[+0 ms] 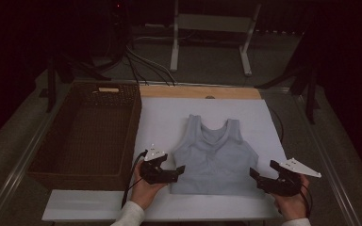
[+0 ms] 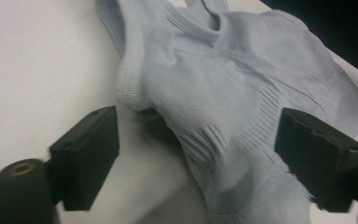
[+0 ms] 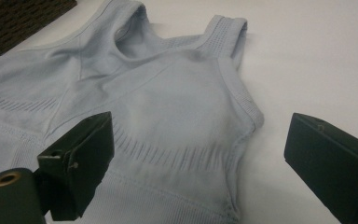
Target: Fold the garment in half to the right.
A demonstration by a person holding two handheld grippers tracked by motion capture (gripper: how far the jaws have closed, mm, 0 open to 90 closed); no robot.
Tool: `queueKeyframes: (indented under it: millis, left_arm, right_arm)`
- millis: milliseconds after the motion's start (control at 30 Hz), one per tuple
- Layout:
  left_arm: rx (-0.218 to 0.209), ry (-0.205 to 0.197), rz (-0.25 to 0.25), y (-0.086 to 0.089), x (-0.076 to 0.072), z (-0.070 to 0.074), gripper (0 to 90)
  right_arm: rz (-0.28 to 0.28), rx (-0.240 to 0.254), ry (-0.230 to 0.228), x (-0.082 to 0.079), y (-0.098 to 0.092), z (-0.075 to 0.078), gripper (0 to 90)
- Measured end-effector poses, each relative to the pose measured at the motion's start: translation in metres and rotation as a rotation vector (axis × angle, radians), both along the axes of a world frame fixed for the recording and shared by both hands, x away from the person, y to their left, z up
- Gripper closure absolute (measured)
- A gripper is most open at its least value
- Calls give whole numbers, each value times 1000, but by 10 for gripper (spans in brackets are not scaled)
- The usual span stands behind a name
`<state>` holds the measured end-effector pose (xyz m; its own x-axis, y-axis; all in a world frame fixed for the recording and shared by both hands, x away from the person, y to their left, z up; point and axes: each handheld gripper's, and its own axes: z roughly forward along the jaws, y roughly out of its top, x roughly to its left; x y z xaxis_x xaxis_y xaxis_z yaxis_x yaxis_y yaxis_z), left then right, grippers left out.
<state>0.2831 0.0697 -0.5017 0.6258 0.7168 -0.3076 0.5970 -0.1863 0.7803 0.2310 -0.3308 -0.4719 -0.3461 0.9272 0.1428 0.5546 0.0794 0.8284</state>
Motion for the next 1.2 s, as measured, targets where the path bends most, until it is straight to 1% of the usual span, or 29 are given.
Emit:
queueKeyframes:
  millis: [100,200,300,567,733,767,833,867,933,967,1000,1033,1100,1133,1200]
  left_arm:
    - [-7,14,-3,-1,2,-1,168]
    - [-3,25,-9,-4,3,-4,176]
    - [-7,45,-21,-7,5,-6,183]
    - [-29,56,-21,-10,12,-10,183]
    - [-42,67,-15,-11,16,-12,235]
    - [-41,68,-18,-12,17,-13,245]
    - [-21,69,-29,-15,18,-13,267]
    - [-19,69,-34,-18,19,-13,281]
    - [-17,67,-42,-22,20,-12,322]
    - [-8,63,-39,-24,21,-10,362]
    - [-3,62,-38,-25,22,-9,426]
    - [-9,63,-40,-26,22,-8,480]
    - [-13,62,-35,-25,24,-6,623]
    - [-19,60,-38,-26,24,-5,671]
    - [-10,46,-41,-26,23,-3,763]
  right_arm:
    - [-1,1,-9,0,-1,1,86]
    - [-7,0,-11,0,-1,1,86]
    - [-7,0,-13,0,-1,1,87]
    - [-13,-1,-24,-1,-3,2,87]
    - [-8,-2,-30,-1,-2,2,87]
    - [-8,-3,-30,-1,-2,2,87]
    - [-7,-4,-32,-2,-2,2,87]
    - [-7,-3,-34,-2,-2,2,87]
    - [-7,-2,-35,-2,-2,3,87]
    - [-8,-2,-36,-2,-2,3,87]
    - [-8,-2,-36,-2,-2,3,87]
    - [-8,1,-37,-2,-2,3,87]
    - [-7,1,-39,-2,-2,3,88]
    - [-7,1,-39,-2,-2,3,88]
    - [-6,0,-38,-2,-2,3,88]
